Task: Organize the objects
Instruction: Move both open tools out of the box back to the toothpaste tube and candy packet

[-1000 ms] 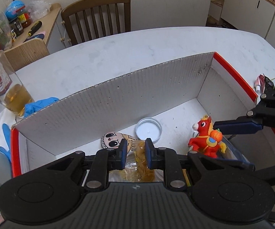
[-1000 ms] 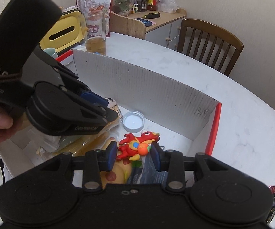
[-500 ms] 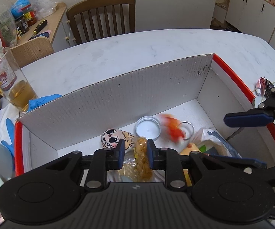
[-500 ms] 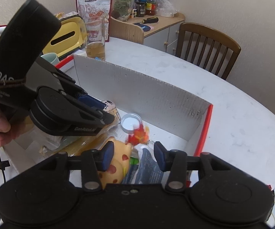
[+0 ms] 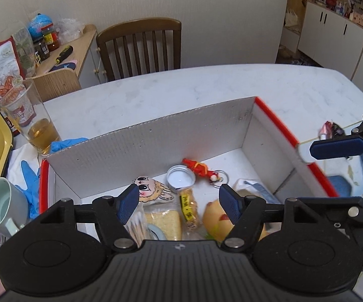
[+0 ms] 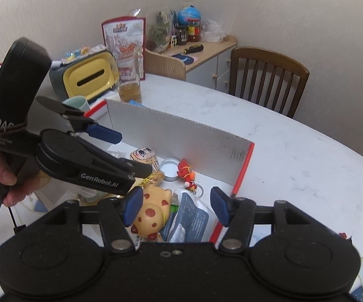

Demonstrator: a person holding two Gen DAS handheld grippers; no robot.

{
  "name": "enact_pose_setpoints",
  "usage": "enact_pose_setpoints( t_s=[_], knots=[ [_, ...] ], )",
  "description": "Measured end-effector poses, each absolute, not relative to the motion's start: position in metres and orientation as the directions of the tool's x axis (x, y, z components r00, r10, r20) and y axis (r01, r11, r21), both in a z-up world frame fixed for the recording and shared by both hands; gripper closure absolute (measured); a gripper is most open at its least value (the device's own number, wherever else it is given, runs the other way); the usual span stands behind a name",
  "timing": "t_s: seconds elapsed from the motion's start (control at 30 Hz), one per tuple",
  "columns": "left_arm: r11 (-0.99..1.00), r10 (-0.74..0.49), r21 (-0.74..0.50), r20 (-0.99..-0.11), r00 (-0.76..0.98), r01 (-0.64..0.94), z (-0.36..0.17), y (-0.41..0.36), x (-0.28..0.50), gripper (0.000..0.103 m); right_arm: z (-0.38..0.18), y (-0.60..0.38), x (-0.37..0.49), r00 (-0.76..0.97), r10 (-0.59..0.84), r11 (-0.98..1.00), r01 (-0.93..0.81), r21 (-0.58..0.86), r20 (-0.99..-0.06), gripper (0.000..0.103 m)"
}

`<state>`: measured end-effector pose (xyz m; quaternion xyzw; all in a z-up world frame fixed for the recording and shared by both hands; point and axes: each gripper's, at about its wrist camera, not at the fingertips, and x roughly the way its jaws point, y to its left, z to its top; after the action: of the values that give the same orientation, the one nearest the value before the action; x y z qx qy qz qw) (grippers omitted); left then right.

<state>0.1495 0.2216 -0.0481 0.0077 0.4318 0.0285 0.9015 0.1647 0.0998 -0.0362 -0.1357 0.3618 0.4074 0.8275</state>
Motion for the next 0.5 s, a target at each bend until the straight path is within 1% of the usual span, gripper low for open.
enact_pose_setpoints(
  t_s=[0.17,0.27,0.3,0.33,0.37,0.4,0.5],
  knots=[
    [0.999,0.045,0.018,-0.760,0.649,-0.048,-0.033,0.209,0.136,0.034,-0.023,0.082,0.159,0.412,0.599,0.626,-0.775,0.082,-0.686,0.039],
    [0.999,0.042,0.011,-0.743,0.668,-0.050,-0.023,0.198,0.128,0.034,-0.015,0.068,0.155,0.416,0.615,0.623,-0.777,0.090,-0.671,0.029],
    [0.999,0.040,0.006,-0.737,0.674,-0.053,-0.020,0.195,0.126,0.033,-0.013,0.063,0.153,0.418,0.619,0.623,-0.777,0.091,-0.665,0.027],
    [0.998,0.039,0.002,-0.732,0.680,-0.055,-0.018,0.191,0.124,0.032,-0.011,0.059,0.152,0.416,0.623,0.620,-0.779,0.094,-0.663,0.027],
    [0.998,0.040,0.001,-0.727,0.686,-0.057,-0.015,0.187,0.122,0.027,-0.010,0.054,0.151,0.417,0.625,0.621,-0.778,0.097,-0.660,0.025],
    [0.998,0.045,0.005,-0.721,0.692,-0.059,-0.013,0.182,0.120,0.024,-0.008,0.048,0.151,0.419,0.627,0.623,-0.776,0.100,-0.657,0.021],
    [0.999,0.047,0.014,-0.703,0.709,-0.053,-0.006,0.165,0.116,0.023,-0.006,0.030,0.150,0.430,0.627,0.633,-0.767,0.104,-0.649,0.015]
  ],
)
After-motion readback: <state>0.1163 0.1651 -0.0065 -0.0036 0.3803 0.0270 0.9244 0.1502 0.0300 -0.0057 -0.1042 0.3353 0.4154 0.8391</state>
